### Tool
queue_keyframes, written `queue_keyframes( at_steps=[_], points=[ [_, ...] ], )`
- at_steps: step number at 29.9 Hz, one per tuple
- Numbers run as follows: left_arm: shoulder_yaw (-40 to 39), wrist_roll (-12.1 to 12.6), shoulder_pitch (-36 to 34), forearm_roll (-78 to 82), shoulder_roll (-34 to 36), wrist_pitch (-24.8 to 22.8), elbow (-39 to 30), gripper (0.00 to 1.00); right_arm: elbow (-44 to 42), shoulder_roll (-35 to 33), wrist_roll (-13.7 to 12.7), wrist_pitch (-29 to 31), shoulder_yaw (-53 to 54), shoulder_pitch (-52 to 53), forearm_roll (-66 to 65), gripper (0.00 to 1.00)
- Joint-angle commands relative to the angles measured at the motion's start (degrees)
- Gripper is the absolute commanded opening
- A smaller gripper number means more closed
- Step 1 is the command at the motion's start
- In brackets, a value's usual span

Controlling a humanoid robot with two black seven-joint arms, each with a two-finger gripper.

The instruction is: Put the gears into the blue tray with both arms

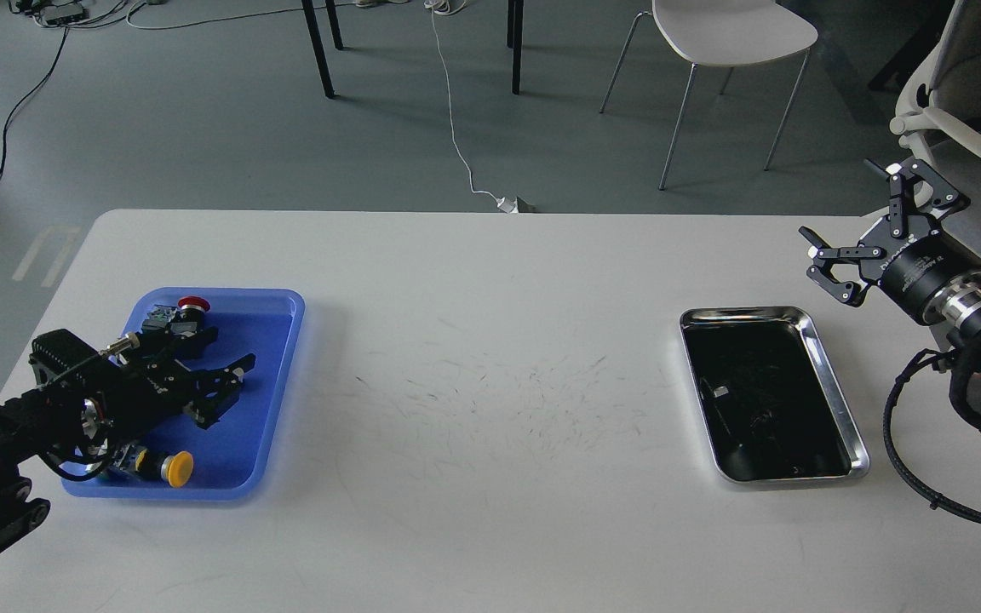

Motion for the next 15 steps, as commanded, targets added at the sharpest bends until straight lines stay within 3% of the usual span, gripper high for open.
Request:
queue_keyframes(
  at_steps=[1, 5, 8, 11, 15],
  points=[
    [0.02, 0.19, -3.37, -3.44, 1.43, 0.1, -2.75, 0.71, 0.1, -0.16, 0.01, 0.0, 0.3, 0.06, 0.01, 0.96],
    [0.11, 0.55, -9.08, -12.13, 0.99, -1.12, -4.78, 0.77, 1.24, -0.78, -0.07, 0.0, 0.74, 0.14, 0.01, 0.96],
    [-0.15, 1.86, -13.65, -21.96, 0.03, -6.47, -4.96, 0.79, 3.86, -1.65, -0.08, 0.0, 0.39, 0.14, 0.01, 0.96],
    [-0.15, 4.23, -18.05, -38.11, -4.7, -13.32, -4.87, 0.89, 8.52, -5.86, -0.08, -0.18, -0.05, -0.12, -0.16, 0.96],
    [-0.15, 8.62, -22.53, -61.4, -7.71, -18.17, -4.52, 0.96, 14.06, -10.43, -0.16, -1.67, -0.22, -0.12, -4.54, 0.96]
  ],
)
